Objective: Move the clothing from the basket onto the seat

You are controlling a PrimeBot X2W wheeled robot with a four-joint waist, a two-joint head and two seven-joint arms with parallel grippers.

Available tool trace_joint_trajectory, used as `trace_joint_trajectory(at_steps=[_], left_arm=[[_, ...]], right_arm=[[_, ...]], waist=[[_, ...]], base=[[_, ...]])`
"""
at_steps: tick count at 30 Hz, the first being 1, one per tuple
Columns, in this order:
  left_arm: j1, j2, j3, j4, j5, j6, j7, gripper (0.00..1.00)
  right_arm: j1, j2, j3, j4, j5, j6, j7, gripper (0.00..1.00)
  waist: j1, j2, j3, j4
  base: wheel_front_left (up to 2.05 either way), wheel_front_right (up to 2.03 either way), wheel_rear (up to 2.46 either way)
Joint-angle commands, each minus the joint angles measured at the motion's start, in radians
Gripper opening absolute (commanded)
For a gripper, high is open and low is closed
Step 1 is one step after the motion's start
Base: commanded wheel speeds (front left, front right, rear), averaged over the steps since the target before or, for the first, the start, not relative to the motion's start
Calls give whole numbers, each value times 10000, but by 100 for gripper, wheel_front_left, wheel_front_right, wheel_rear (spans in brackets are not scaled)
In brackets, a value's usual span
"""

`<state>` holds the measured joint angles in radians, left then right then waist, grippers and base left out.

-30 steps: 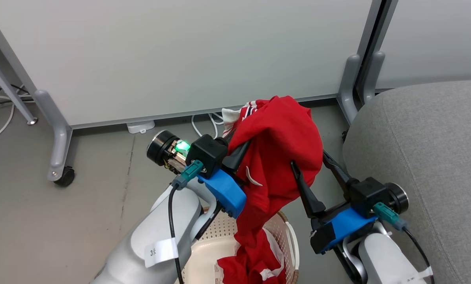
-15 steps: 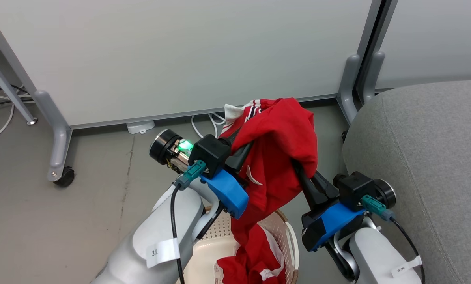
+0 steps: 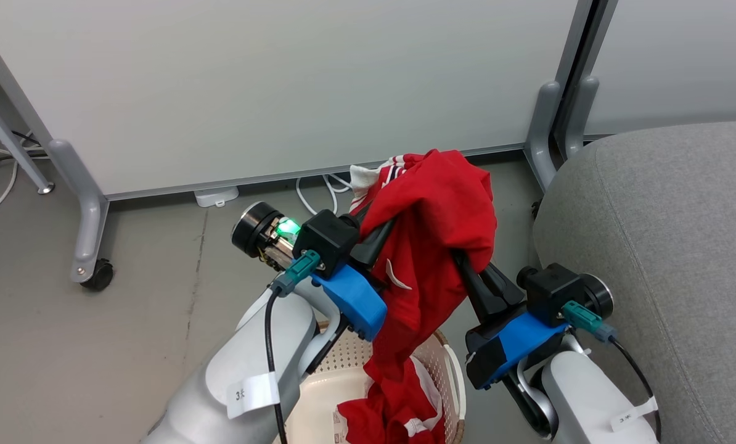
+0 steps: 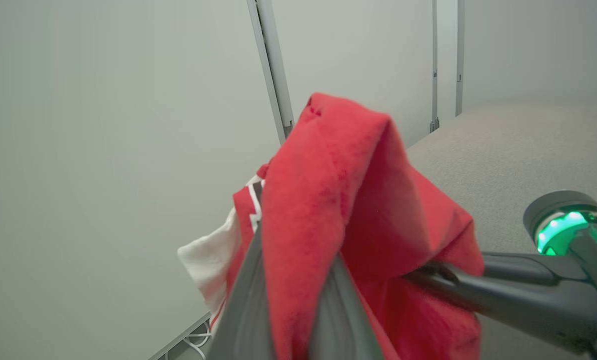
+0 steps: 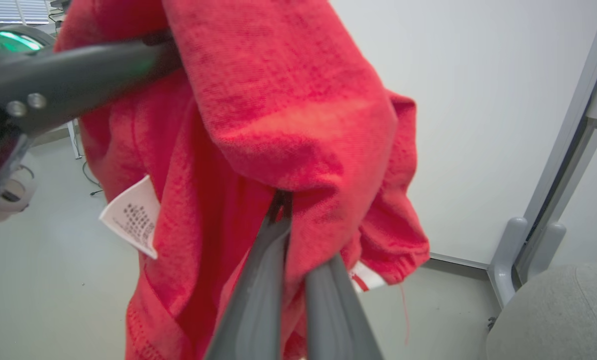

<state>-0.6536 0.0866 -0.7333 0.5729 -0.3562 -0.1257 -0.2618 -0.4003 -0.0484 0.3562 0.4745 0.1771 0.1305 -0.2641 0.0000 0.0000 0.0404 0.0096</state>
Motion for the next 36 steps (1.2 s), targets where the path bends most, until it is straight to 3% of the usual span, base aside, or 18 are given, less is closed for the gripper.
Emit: trace_joint_trajectory(at_steps=[1,2,22,36], left_arm=[[-43,13,23,13,-14,-28,-48,36],[-48,9,27,33,-11,-12,-50,100],[11,119,-51,120,25,28,-39,100],[76,223,-415,-107,96,36,-40,100]], right_arm=[[-70,-37,38,-60,71,5,-7,0],[-62,-37,44,-78,90,5,-7,0],[-79,-37,-426,-542,51,5,-7,0],[-343,-32,-1353,-1112,-178,5,-7,0]], waist=[[0,0,3,-3],[0,0,6,-6],[0,0,446,-554],[0,0,1108,-2154]], base=[[0,0,0],[0,0,0],[0,0,0],[0,0,0]])
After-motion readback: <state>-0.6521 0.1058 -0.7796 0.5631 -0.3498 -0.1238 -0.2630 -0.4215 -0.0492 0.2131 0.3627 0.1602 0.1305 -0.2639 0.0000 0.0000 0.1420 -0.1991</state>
